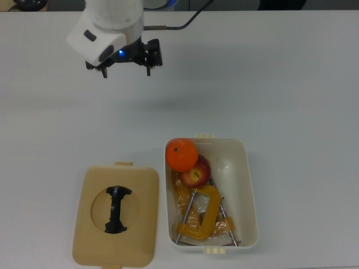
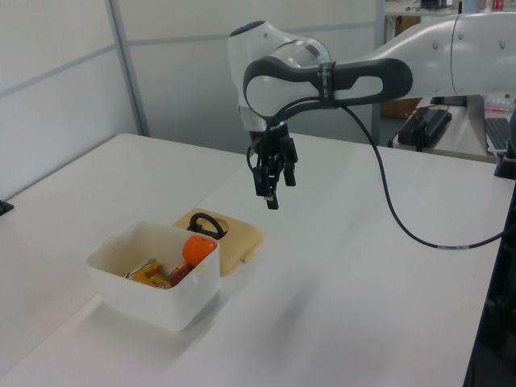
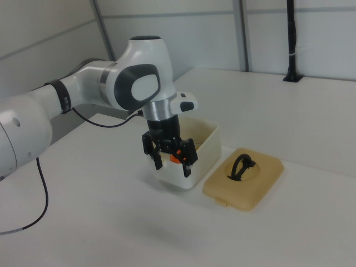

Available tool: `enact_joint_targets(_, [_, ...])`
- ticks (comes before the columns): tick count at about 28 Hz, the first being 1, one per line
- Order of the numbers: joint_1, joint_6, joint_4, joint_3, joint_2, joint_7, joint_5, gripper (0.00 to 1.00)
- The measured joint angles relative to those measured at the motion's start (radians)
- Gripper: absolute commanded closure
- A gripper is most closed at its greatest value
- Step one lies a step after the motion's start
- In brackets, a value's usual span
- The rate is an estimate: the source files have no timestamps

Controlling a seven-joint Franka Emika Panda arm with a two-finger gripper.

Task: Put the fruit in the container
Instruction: 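Open the gripper to release the tangerine and raise the arm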

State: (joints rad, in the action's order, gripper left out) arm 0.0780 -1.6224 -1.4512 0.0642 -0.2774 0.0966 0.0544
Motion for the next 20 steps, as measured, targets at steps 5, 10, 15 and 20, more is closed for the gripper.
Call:
enact_joint_targets(5, [0.017,0.000,-0.001,-0.001,-0.004,0.014,-0.006,0.00])
enact_joint_targets(10, [0.018,-0.003,-0.001,0.000,-0.007,0.014,-0.006,0.00])
enact_joint_targets(15, [0.019,-0.003,0.000,0.000,-0.007,0.014,-0.006,0.00])
enact_joint_targets(20, [0.024,-0.003,0.002,-0.001,-0.007,0.014,-0.006,0.00])
